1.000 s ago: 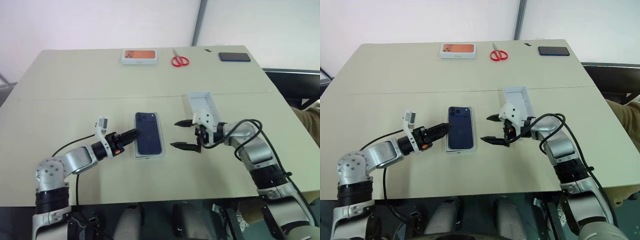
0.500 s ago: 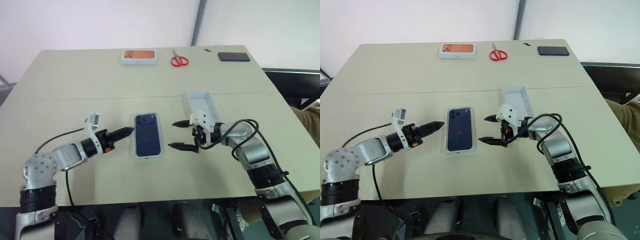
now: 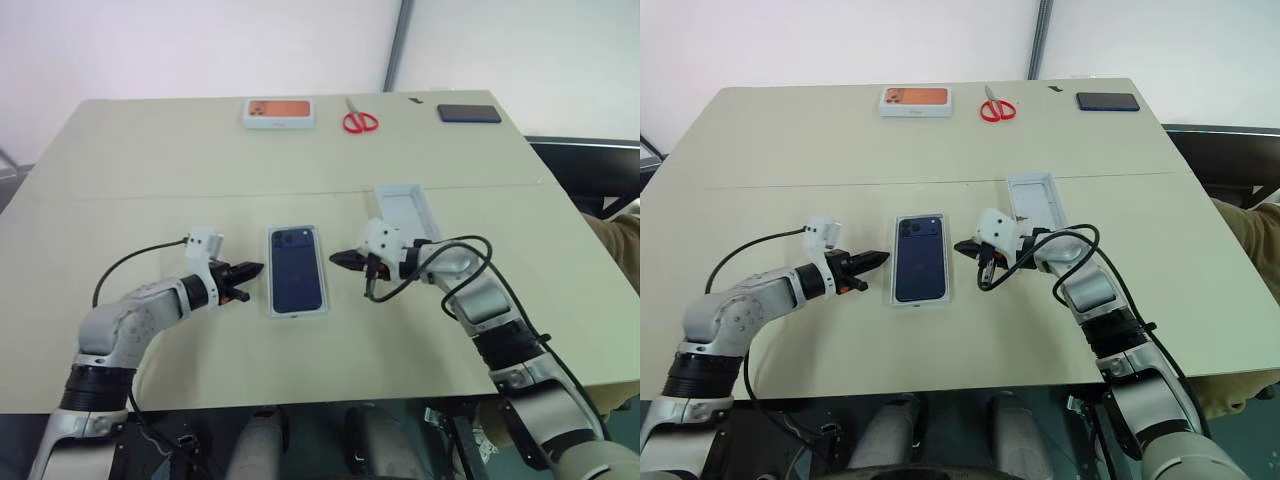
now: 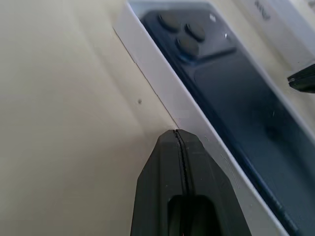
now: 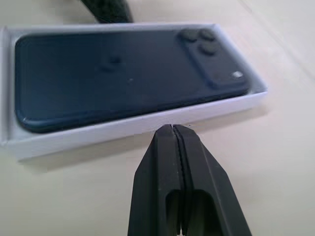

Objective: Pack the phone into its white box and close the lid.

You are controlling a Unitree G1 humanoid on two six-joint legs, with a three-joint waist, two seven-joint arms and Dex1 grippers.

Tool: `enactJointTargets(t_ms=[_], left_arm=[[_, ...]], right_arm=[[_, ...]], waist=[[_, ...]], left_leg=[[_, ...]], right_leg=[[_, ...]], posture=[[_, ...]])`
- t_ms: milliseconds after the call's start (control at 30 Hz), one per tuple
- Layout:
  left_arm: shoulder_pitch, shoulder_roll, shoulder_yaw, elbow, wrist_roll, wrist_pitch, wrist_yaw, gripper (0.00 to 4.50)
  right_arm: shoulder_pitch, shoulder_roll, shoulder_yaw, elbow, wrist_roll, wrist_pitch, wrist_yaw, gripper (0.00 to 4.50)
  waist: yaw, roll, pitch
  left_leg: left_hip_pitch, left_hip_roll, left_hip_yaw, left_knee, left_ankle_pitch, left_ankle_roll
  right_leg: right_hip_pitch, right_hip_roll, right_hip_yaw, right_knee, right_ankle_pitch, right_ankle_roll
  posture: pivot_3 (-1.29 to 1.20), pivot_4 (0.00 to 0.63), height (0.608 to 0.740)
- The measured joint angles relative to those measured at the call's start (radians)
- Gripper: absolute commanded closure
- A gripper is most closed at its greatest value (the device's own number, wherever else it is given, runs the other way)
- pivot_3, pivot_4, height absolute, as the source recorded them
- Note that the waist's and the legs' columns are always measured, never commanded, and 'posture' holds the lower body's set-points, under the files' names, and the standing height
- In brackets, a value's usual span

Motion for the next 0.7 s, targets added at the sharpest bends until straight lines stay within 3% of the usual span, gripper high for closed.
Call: enactJointTargets(t_ms=[367,700], left_arm=[[-0.078,-0.087,-0.034,0.053,0.119,0.000,-0.058,4.50],[-0.181,-0.229,-0.104,0.153,0.194,-0.017,-0.114,4.50]], right_arm=[[-0.007,0.000,0.014,0.050,-0.050,-0.022,-0.012,4.46],[-0.029,-0.118,-0.056,0.136,-0.055,-0.063,0.020,4.46]], waist=[[0.006,0.000,0.000],[0.001,0.000,0.000]], left_leg=[[0.000,-0.001,-0.001,0.002,0.000,0.000],[0.000,-0.001,-0.001,0.003,0.000,0.001]], right_leg=[[0.002,-0.001,-0.001,0.000,0.000,0.000],[0.002,0.000,-0.002,0.001,0.000,0.000]], posture=[[0.00,0.150,0.740],[0.00,0.150,0.740]])
